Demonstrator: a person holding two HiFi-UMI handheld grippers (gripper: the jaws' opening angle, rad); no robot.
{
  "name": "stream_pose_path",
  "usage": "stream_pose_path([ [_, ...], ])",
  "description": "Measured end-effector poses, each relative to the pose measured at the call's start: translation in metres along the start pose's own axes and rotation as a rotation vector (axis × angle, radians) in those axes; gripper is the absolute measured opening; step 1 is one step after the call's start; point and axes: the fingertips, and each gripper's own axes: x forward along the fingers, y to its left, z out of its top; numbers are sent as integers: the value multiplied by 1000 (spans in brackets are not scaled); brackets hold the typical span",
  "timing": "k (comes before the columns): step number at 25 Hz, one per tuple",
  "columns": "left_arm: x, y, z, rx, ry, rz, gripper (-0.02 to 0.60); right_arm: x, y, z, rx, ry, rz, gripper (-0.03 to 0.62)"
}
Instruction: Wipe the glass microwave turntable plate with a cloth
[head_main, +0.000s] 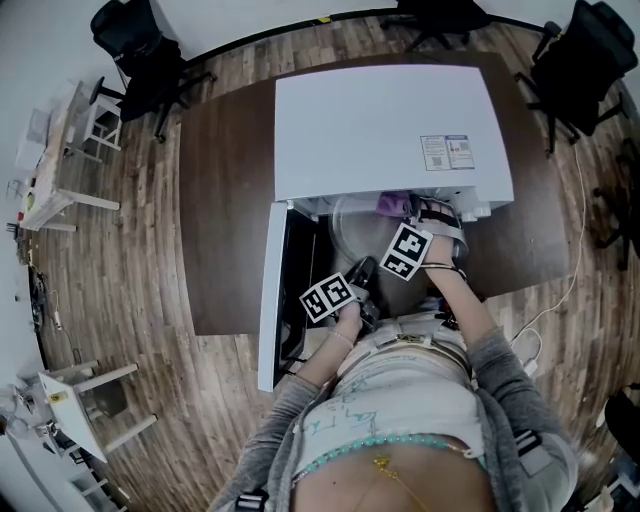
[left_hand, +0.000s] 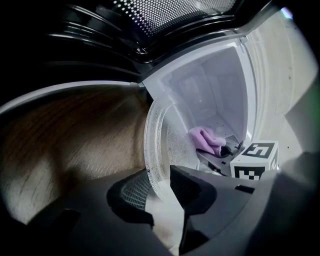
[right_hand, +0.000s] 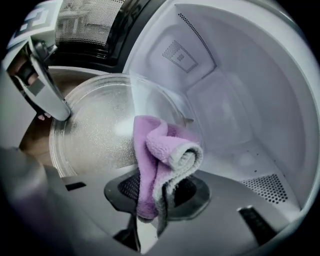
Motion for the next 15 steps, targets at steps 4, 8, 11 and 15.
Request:
stream_pose_path([
  [4, 0, 1, 0, 3, -1, 1, 126, -2, 6, -10, 23, 10, 6, 109],
  [8, 1, 1, 0, 7, 0, -1, 126, -5, 12, -19, 47, 23, 13, 109],
  [11, 1, 1, 0, 6, 1, -2, 126, -9, 18, -26, 58, 36, 28, 107],
  [15, 1, 1, 1, 8, 1, -1, 126, -14, 29, -31, 55, 39, 38, 107],
])
